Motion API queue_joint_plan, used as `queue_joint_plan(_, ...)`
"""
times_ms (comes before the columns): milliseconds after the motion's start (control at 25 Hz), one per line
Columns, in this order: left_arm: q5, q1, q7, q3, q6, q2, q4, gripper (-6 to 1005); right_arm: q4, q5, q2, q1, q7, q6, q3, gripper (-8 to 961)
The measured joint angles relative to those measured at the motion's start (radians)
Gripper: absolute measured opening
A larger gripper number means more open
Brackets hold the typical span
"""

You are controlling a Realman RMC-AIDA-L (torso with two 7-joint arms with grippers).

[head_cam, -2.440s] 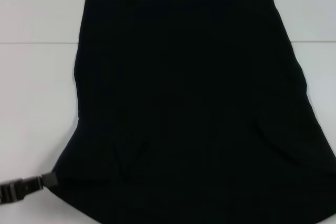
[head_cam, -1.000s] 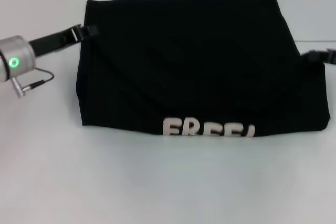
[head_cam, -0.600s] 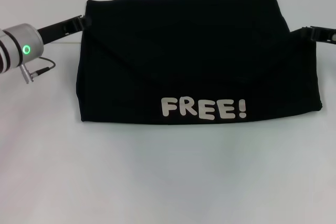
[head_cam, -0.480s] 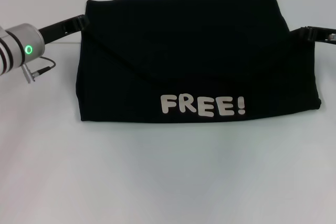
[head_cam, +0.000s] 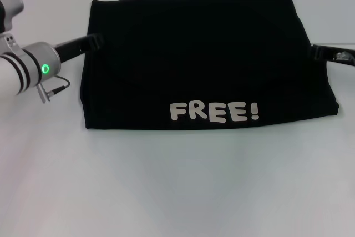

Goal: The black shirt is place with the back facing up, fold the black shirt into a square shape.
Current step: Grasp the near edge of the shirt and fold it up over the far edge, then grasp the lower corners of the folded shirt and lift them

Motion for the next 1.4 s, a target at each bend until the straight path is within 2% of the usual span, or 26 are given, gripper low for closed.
queue_joint_plan(400, 0.001, 0.012, 0.024, 0.000, -0.010, -0.022, -0.008, 51, -0.031, 0.000, 0.036, -0.011, -0.015, 0.010, 0.002, 124)
queue_joint_plan(480, 0.003, 0.013, 0.024, 0.000, -0.011, -0.027, -0.009, 53, -0.069, 0.012, 0.055, -0.017, -0.020, 0.014, 0.002, 125)
queue_joint_plan(640, 0.004, 0.015, 0.025, 0.000, -0.012, -0.032, -0.009, 56, -0.129, 0.092, 0.089, -0.035, -0.066, 0.016, -0.001, 208)
queue_joint_plan(920, 0.008, 0.017, 0.027, 0.009, -0.014, -0.033, -0.009, 63, -0.132, 0.191, 0.084, -0.053, -0.130, 0.008, 0.000, 352)
queue_joint_plan(1120, 0.005, 0.018, 0.020, 0.067, -0.005, -0.032, -0.009, 68, -0.134, 0.205, 0.079, -0.058, -0.130, -0.009, 0.000, 595)
queue_joint_plan(1360, 0.009, 0.021, 0.017, 0.084, -0.007, -0.032, -0.009, 73, -0.150, 0.208, 0.070, -0.068, -0.123, -0.066, 0.004, 796)
queue_joint_plan(1400, 0.011, 0.021, 0.017, 0.087, -0.011, -0.032, -0.008, 74, -0.151, 0.212, 0.068, -0.071, -0.122, -0.075, 0.004, 796)
